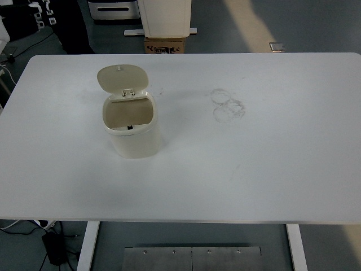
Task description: Open trash can
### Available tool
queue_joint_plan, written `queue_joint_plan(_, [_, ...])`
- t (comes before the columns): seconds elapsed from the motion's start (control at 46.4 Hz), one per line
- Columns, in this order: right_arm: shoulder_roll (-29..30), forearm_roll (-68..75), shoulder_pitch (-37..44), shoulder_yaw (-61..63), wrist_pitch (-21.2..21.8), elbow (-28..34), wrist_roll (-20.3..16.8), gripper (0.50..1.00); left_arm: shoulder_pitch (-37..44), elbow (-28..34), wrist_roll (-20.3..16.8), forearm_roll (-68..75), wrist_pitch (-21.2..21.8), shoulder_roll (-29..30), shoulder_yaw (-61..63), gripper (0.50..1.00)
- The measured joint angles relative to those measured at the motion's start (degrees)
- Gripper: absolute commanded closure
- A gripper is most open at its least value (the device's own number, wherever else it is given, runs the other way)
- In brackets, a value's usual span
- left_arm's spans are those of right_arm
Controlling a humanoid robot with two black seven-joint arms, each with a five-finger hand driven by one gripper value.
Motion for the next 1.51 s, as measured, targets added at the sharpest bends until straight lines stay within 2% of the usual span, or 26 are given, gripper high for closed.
queue_joint_plan(0.065, [0.00,0.00,0.00,-0.01,0.00,0.01,0.00,0.509,0.76,1.88,-2.52,-3.81,0.13,-0.08,-0.05,0.500])
queue_joint_plan(0.388, [-0.01,0.00,0.01,-0.01,0.00,0.02,0.00,0.509,9.19,10.00,-9.62,-14.15,0.30,-4.91,-1.13,0.500])
queue_joint_plan(0.861, [0.00,0.01,0.01,-0.05,0.01,0.01,-0.01,0.509,14.18,12.54,-10.30,-15.88,-0.23,-10.46,-8.30,0.500])
queue_joint_plan(1.163, [0.00,0.01,0.01,0.03,0.00,0.02,-0.01,0.509,15.28,15.20,-13.19,-15.92,-0.19,-13.24,-8.46,0.500])
queue_joint_plan(1.507, [0.00,0.05,0.09,0.06,0.00,0.02,-0.01,0.509,15.66,15.99,-13.44,-15.87,-0.22,-15.91,-8.43,0.500])
